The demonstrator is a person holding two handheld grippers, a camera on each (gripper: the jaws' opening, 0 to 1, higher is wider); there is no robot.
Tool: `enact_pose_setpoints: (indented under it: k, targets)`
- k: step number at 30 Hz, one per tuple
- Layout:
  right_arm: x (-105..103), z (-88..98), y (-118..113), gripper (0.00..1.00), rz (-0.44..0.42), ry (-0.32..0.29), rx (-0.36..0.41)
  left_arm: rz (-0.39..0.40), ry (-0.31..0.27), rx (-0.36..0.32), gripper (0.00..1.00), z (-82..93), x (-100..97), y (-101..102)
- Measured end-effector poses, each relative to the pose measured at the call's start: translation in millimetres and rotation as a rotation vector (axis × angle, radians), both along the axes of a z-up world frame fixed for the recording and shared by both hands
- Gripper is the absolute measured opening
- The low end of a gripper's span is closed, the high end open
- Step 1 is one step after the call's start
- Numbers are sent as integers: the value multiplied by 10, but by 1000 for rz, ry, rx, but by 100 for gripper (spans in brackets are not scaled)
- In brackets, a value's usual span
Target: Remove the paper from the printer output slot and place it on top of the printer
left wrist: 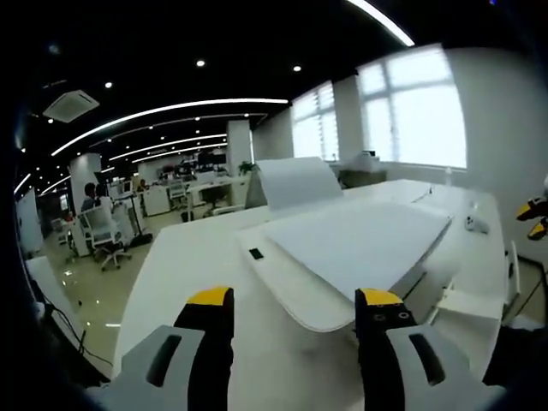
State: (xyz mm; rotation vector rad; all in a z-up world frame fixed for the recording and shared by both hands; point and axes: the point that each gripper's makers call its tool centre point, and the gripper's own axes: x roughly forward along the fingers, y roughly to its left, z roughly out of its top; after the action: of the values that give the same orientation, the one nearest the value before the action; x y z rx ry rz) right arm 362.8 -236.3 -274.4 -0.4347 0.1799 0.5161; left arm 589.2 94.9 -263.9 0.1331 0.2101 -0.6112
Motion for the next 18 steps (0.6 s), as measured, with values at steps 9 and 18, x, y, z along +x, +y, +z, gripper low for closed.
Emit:
enact_pose_setpoints:
  k: [9,18]
  targets:
    - [60,-45,21,28,17,28,23,-6,-1,-11,61,7,75,42]
    - [97,-68,-10,28,-4,24,23,8,-34,44,54,-23,-60,194]
